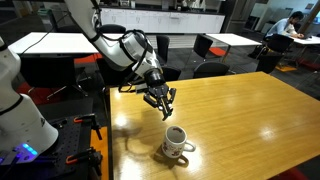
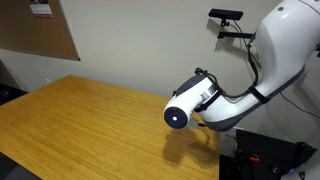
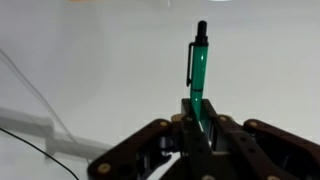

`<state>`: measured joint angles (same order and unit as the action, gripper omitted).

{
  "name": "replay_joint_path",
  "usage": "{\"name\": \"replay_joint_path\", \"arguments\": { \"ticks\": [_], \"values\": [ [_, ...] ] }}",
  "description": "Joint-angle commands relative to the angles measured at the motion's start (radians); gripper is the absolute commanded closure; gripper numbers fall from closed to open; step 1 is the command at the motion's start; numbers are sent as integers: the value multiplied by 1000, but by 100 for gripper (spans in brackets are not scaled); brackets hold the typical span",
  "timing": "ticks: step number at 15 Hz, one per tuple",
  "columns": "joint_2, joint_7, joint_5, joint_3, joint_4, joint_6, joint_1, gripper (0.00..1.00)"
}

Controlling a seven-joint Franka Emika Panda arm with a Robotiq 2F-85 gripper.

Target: Pick up the pen and put it in the cup

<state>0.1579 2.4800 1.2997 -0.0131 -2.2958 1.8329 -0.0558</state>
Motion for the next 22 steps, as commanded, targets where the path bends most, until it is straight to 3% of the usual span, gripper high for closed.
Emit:
{"name": "replay_joint_path", "arguments": {
  "ticks": [1,22],
  "values": [
    [1,-22,64,0,-1,16,18,97],
    [148,68,184,13,60,4,56,97]
  ]
}}
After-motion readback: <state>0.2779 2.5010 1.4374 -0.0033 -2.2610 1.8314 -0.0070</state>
